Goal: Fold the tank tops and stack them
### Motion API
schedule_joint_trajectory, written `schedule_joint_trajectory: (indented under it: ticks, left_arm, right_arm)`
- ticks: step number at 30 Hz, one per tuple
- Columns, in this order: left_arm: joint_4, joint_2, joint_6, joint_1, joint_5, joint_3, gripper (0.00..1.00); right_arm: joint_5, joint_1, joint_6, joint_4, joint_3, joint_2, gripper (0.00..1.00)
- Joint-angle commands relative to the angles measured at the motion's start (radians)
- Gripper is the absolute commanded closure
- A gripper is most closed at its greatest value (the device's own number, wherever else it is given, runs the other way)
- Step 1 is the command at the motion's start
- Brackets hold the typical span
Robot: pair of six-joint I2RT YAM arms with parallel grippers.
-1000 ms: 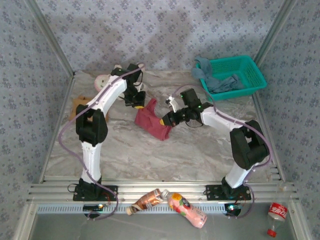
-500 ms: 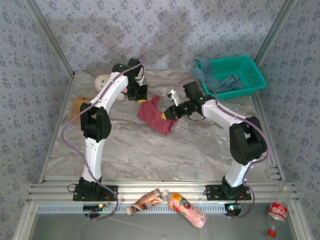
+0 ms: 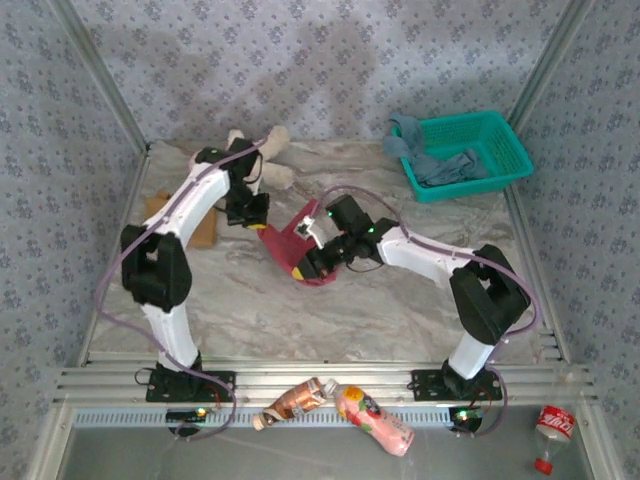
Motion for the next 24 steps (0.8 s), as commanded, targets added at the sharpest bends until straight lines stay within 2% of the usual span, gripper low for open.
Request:
schedule_joint_trajectory:
  ticks: [1, 5, 9, 14, 18, 24]
  left_arm:
    - [-0.011, -0.128, -0.011, 0.020, -0.048, -0.093, 1.00]
    - [-0.037, -0.211, -0.012, 0.039, -0.059, -0.155, 1.00]
    - [-0.013, -0.192, -0.023, 0.040, -0.002, -0.126, 1.00]
    - [0.019, -0.074, -0.015, 0.017, 0.019, -0.013, 1.00]
    - [0.053, 0.060, -0.011, 0.007, 0.048, 0.081, 1.00]
    - [0.073, 0.282, -0.007, -0.007, 0.064, 0.267, 0.99]
  right_arm:
    - [0.014, 0.053, 0.110, 0.088, -0.012, -0.034, 0.97]
    - [0.029, 0.097, 0.180, 0.138, -0.015, -0.047, 0.97]
    - [0.035, 0.072, 0.189, 0.144, -0.012, -0.051, 0.97]
    - [0.015, -0.011, 0.168, 0.124, -0.006, -0.050, 0.97]
    - [-0.046, -0.099, 0.112, 0.080, 0.021, 0.017, 0.97]
    - [-0.064, -0.212, 0.000, 0.035, 0.048, 0.130, 0.96]
